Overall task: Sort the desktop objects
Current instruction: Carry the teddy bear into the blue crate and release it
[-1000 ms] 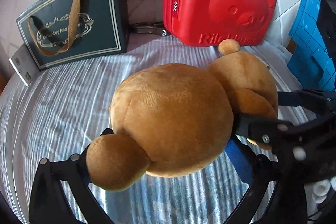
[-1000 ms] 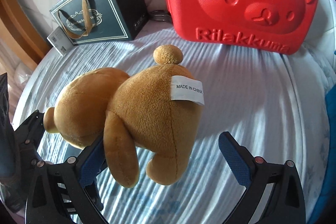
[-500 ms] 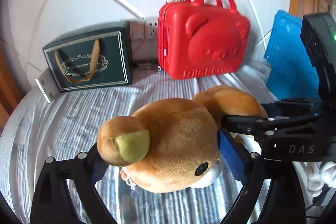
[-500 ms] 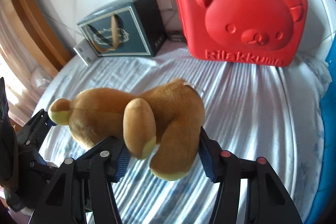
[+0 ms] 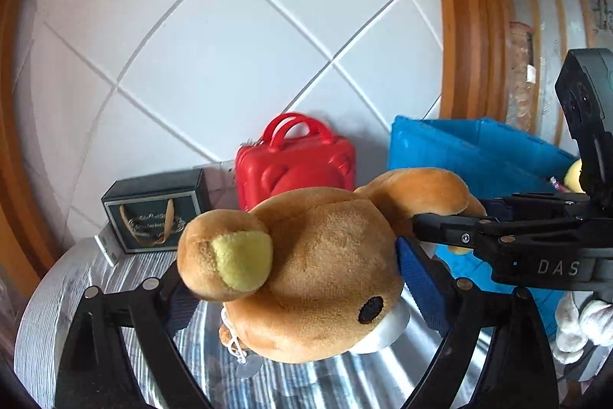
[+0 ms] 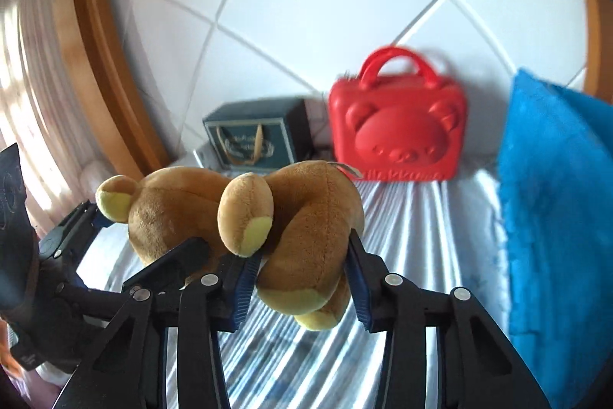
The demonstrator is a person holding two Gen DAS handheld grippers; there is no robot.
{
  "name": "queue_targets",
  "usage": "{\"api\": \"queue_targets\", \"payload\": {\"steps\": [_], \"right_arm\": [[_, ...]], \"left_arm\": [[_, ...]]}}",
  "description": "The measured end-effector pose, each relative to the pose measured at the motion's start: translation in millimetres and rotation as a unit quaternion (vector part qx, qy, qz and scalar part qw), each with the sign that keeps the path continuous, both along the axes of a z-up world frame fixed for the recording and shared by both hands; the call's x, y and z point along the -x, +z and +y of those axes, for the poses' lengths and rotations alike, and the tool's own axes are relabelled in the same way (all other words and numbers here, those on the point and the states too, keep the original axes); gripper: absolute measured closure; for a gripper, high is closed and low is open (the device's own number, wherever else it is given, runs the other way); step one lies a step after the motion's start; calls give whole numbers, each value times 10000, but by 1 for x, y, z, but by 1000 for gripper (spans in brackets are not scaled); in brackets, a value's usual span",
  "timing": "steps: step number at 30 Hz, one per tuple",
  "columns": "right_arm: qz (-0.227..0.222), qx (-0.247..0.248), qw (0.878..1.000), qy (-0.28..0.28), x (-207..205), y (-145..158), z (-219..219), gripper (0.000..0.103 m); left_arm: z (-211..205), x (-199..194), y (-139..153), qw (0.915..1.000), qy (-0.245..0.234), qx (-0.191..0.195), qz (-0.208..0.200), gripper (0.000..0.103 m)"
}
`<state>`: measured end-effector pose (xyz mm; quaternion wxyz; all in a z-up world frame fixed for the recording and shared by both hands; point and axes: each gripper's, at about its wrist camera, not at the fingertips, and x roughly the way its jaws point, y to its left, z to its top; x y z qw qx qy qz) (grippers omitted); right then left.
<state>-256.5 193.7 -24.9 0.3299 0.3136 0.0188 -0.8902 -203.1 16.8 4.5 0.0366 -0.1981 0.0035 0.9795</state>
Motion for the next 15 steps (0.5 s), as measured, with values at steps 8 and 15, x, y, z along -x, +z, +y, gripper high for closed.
{"api": "queue_targets", "payload": {"steps": [8, 15], "right_arm": [[979, 376, 9908, -851, -59, 97, 129, 64], [1418, 330, 9822, -1190, -74, 143, 262, 64]], "left_arm": [[120, -30, 92, 9933, -799, -17, 834, 10], [256, -35, 128, 9888, -1118, -170, 974, 10]]}}
